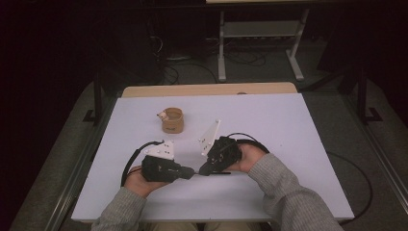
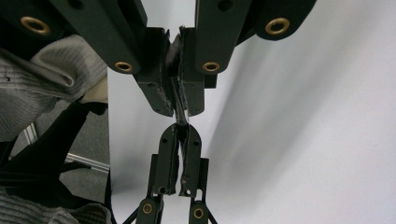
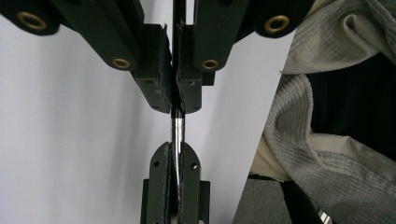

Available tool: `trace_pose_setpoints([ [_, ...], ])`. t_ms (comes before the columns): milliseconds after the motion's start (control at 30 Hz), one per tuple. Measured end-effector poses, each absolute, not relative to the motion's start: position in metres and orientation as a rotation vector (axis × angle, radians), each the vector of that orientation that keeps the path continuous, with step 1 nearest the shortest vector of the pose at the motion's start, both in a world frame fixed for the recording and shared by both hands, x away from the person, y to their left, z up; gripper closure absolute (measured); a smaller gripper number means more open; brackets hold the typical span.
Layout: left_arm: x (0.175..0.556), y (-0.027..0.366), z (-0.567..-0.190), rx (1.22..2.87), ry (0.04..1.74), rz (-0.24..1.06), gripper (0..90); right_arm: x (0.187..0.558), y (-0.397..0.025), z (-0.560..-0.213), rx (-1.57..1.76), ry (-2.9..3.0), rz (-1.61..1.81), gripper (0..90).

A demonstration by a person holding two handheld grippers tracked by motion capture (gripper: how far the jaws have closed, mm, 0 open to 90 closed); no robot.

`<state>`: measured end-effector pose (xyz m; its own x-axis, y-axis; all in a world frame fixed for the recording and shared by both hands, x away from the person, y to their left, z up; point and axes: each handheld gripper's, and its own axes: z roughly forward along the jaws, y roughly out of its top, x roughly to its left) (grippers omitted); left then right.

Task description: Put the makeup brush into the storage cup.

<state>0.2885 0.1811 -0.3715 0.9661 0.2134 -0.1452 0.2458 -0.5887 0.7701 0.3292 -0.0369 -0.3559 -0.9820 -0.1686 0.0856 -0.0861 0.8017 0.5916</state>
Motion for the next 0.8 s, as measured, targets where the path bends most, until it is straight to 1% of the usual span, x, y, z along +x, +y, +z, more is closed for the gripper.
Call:
trace_pose_setpoints([
  [100, 0.290, 0.181, -0.369, 2.234, 0.327, -0.029, 84.2, 0.331, -0.036, -0.355, 0.200, -2.865, -0.931, 80.8],
  [200, 0.292, 0.179, -0.365, 2.264, 0.334, -0.007, 84.3, 0.331, -0.034, -0.355, 0.182, -2.891, -0.910, 72.8],
  [267, 0.293, 0.177, -0.362, 2.277, 0.333, 0.001, 84.3, 0.330, -0.033, -0.354, 0.187, -2.916, -0.878, 70.9],
  [433, 0.295, 0.173, -0.357, 2.313, 0.341, 0.024, 84.3, 0.328, -0.034, -0.346, 0.198, -2.944, -0.884, 70.3],
  [533, 0.296, 0.171, -0.356, 2.333, 0.347, 0.033, 84.4, 0.327, -0.031, -0.346, 0.197, -2.980, -0.854, 68.3],
  [800, 0.296, 0.162, -0.351, 2.392, 0.342, 0.062, 84.3, 0.325, -0.017, -0.351, 0.201, -3.044, -0.787, 73.8],
])
